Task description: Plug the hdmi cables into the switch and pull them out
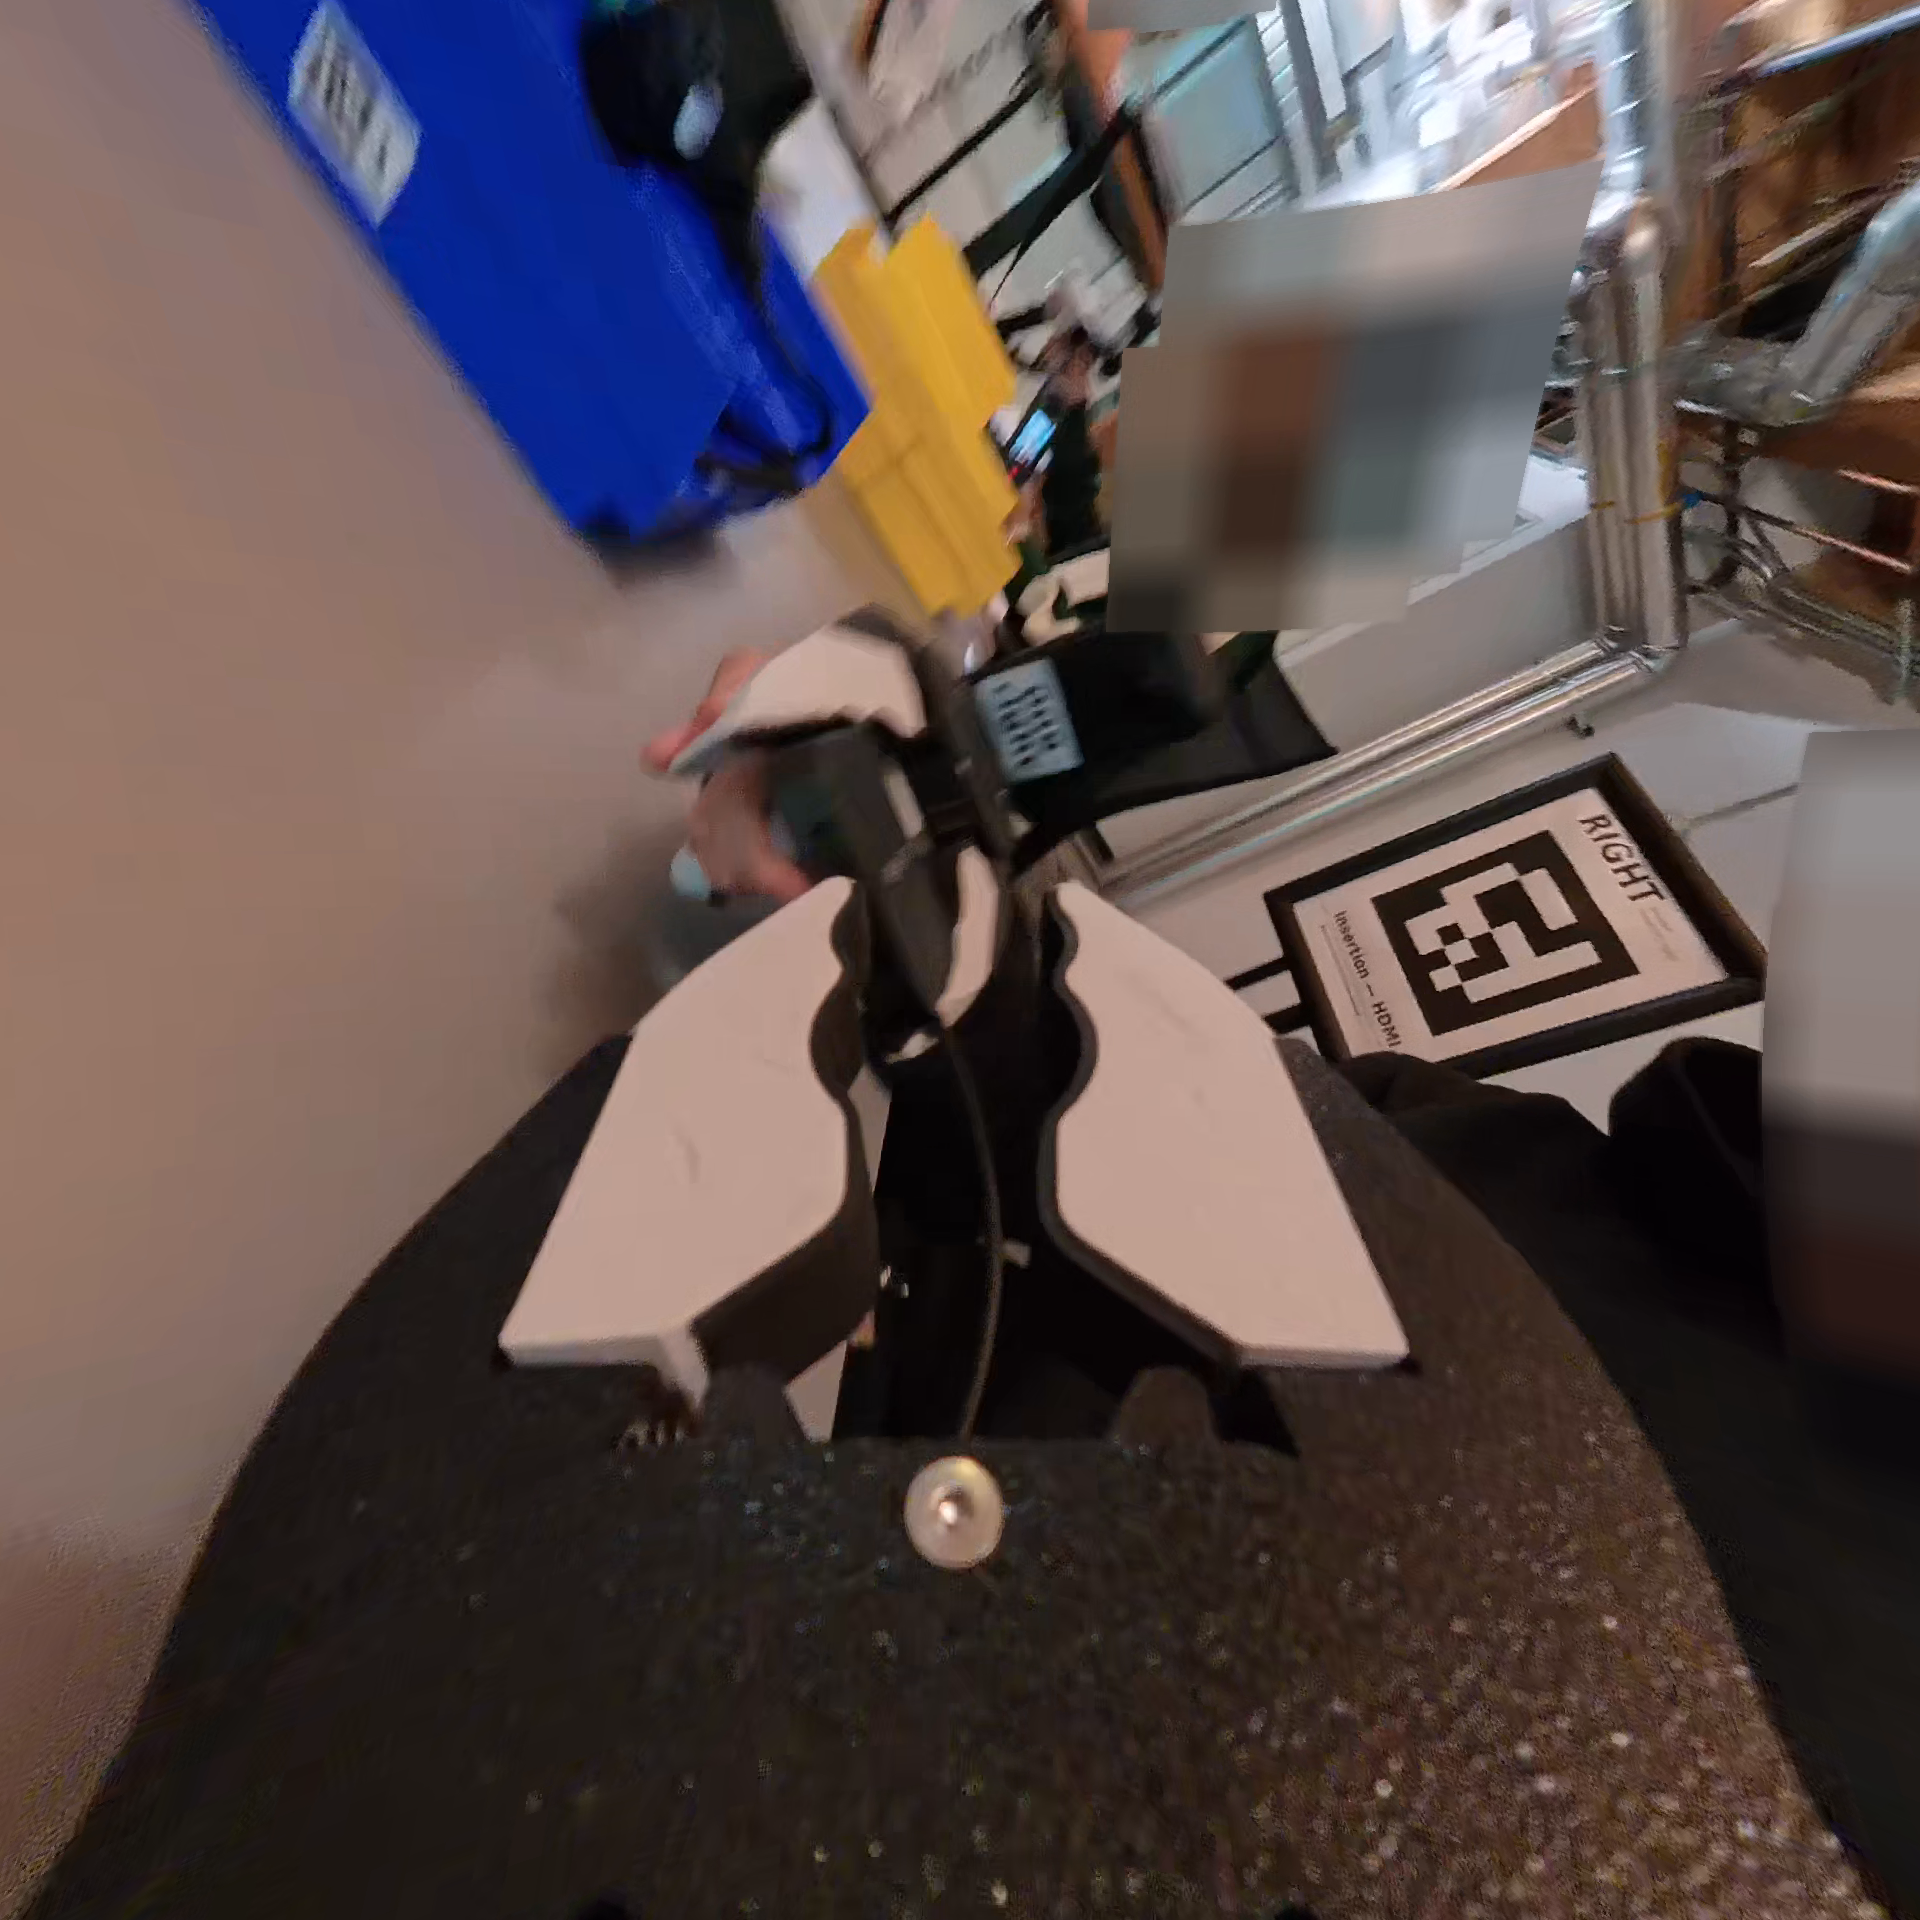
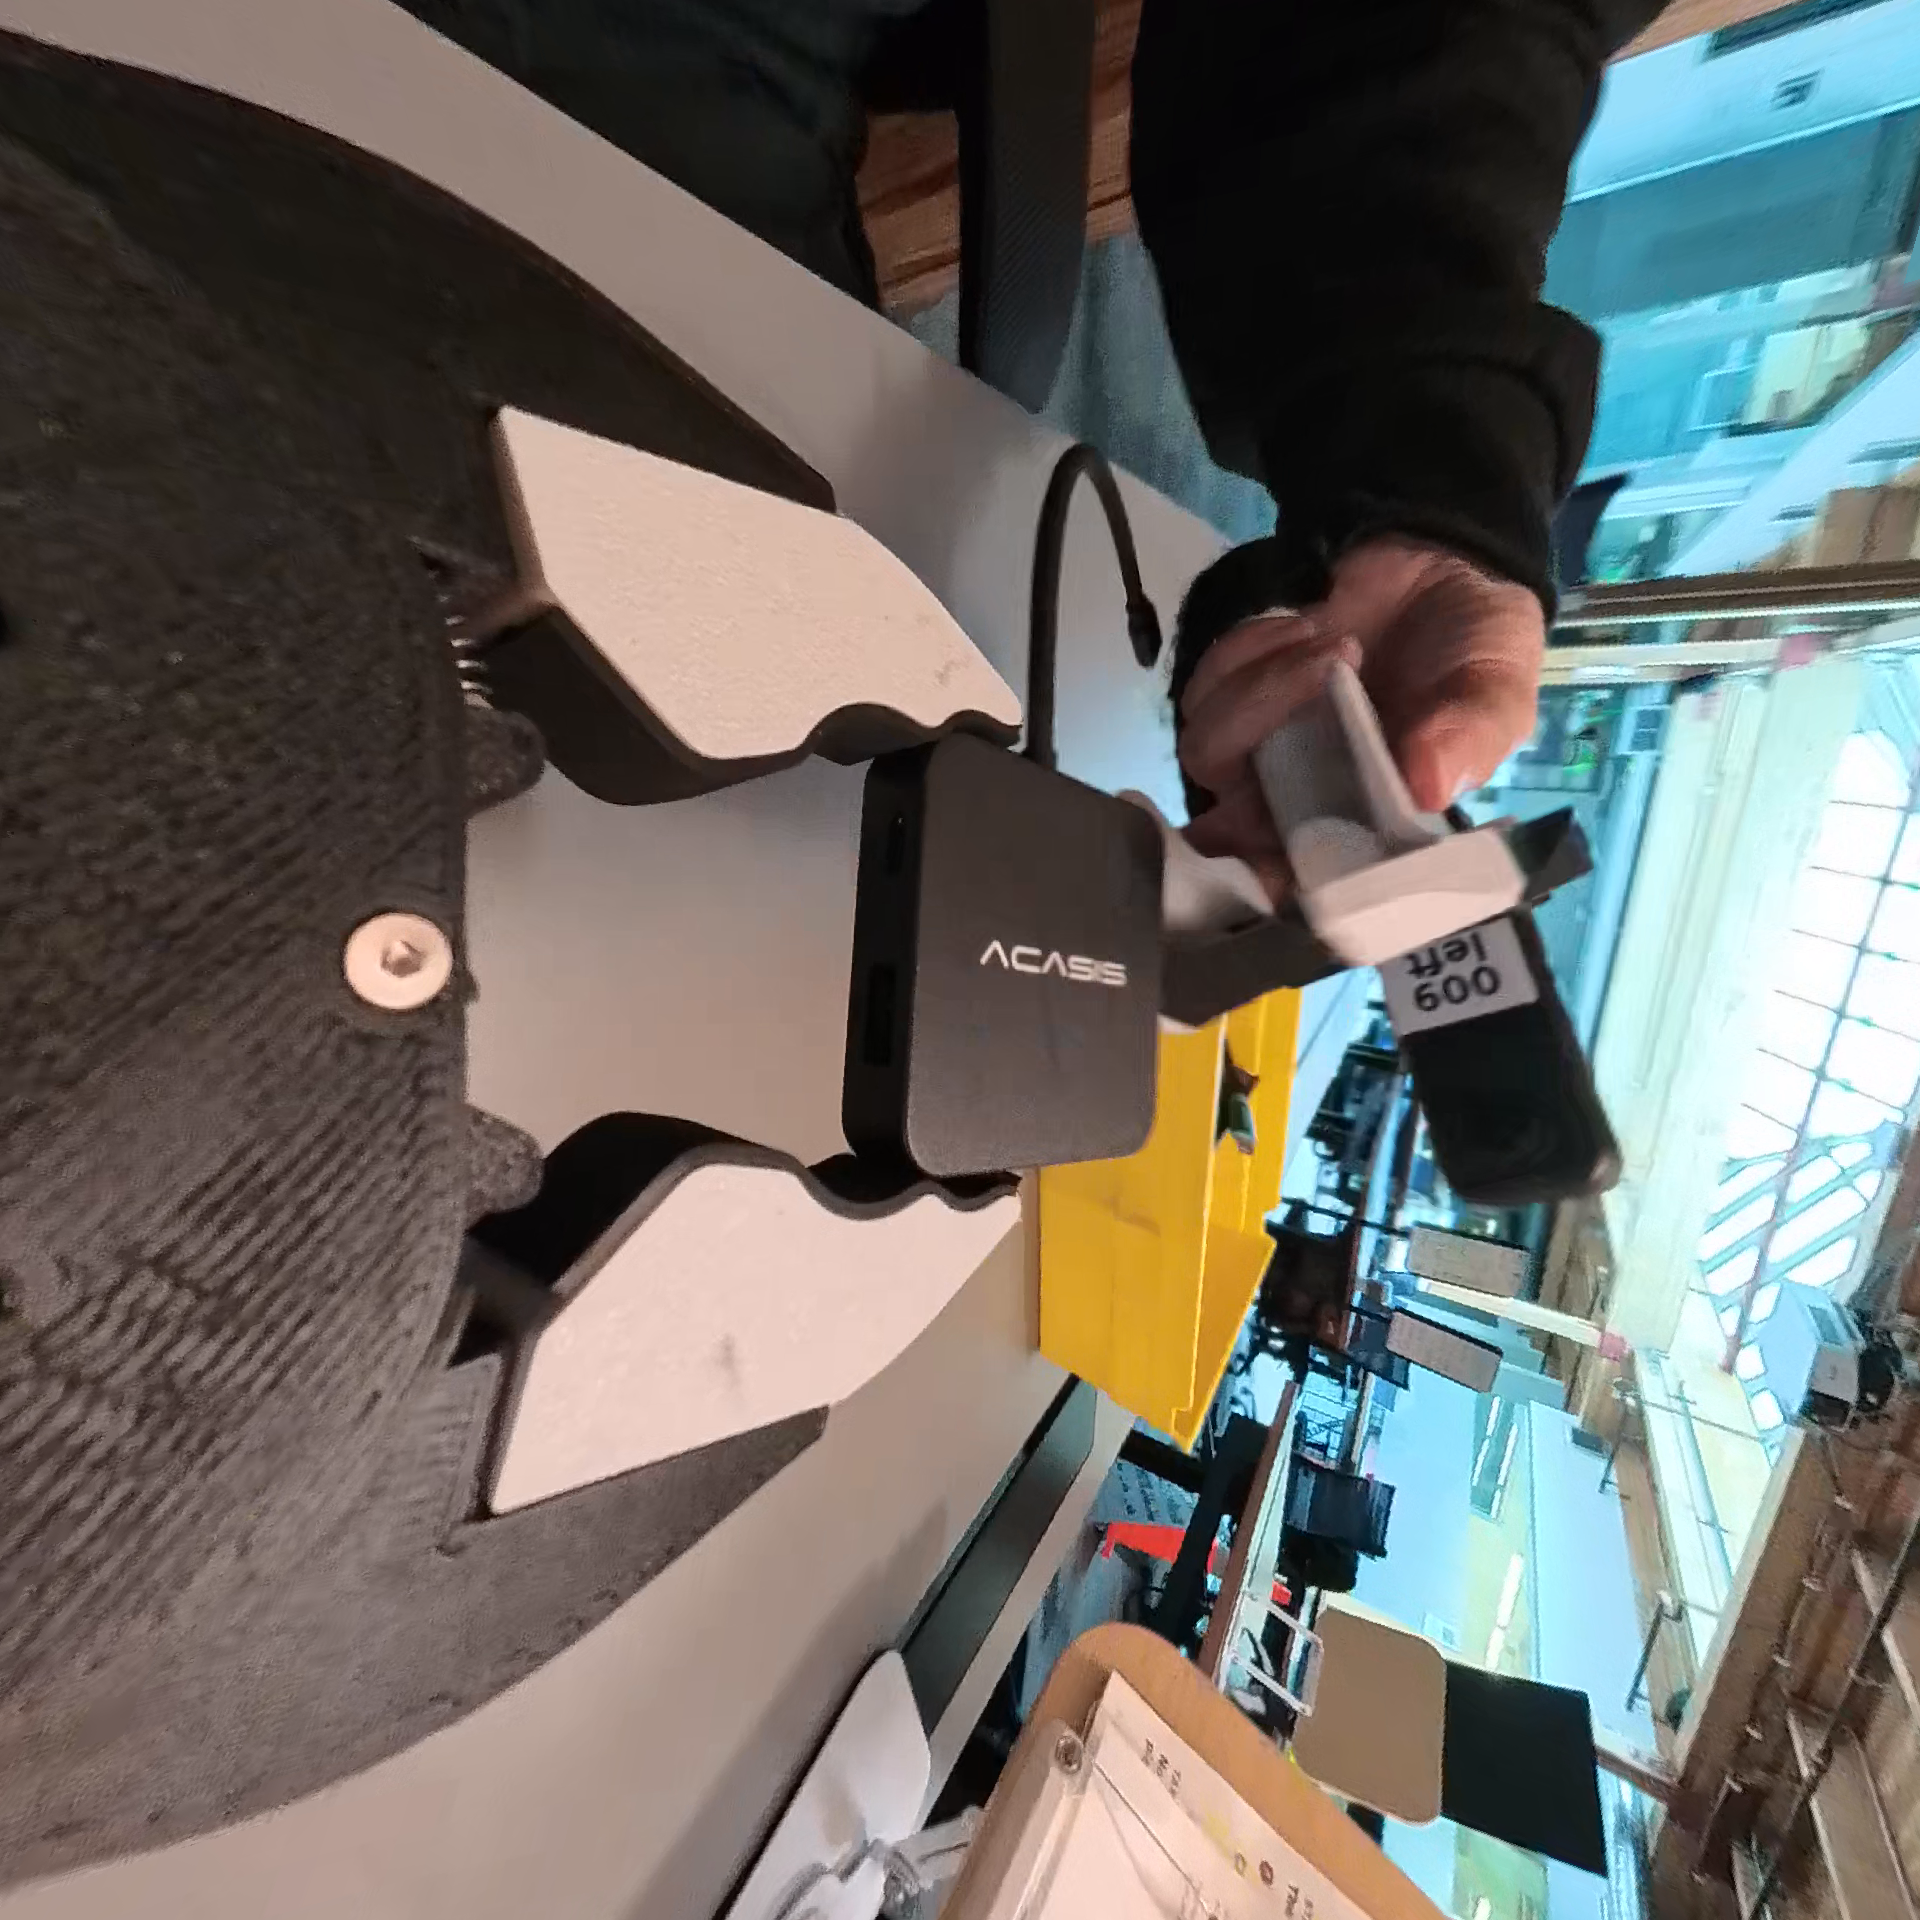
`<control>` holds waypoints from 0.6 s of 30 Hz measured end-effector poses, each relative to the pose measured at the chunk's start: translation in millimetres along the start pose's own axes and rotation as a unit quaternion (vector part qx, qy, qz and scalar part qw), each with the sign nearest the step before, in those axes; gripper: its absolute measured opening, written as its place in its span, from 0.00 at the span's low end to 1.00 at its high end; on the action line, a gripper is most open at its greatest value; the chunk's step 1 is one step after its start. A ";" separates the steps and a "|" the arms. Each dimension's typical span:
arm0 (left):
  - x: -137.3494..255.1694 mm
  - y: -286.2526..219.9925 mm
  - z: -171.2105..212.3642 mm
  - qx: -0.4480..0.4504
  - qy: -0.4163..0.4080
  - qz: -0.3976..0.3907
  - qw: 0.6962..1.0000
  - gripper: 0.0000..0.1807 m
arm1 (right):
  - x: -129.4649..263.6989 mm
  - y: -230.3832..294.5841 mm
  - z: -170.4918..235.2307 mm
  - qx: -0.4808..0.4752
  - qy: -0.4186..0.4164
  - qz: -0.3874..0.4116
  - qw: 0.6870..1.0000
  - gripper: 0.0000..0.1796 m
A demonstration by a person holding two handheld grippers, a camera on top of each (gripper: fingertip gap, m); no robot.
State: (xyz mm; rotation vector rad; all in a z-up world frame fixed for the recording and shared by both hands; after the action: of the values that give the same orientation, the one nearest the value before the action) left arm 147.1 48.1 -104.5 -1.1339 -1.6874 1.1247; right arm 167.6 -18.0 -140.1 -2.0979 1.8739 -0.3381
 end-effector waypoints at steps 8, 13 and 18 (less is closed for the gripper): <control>145.2 -48.3 -84.8 -0.291 -0.208 -0.251 0.899 0.16 | 29.5 -21.3 -5.2 -0.087 -0.083 0.019 0.993 0.43; 290.8 34.7 -108.2 -0.256 -0.202 -0.640 0.696 0.20 | 40.3 -30.6 -3.6 -0.104 -0.107 0.051 0.988 0.43; 342.8 106.0 -107.2 -0.235 -0.092 -0.730 0.635 0.20 | 35.8 -28.5 -0.3 -0.097 -0.095 0.049 0.990 0.43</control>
State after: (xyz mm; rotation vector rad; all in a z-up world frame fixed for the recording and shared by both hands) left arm 175.6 420.7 -128.6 0.3753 -2.2430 -0.3109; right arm 197.9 -50.7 -130.1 -2.0644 1.9529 0.0676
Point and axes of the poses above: each gripper's, where its closed fingertips meet, x back along the fingers, z out of its underside, y = z × x across the jaws, the point moved 3 cm from there along x, back along the fingers, and after that the axes turned 14 degrees about x, right-handed, at the moved point
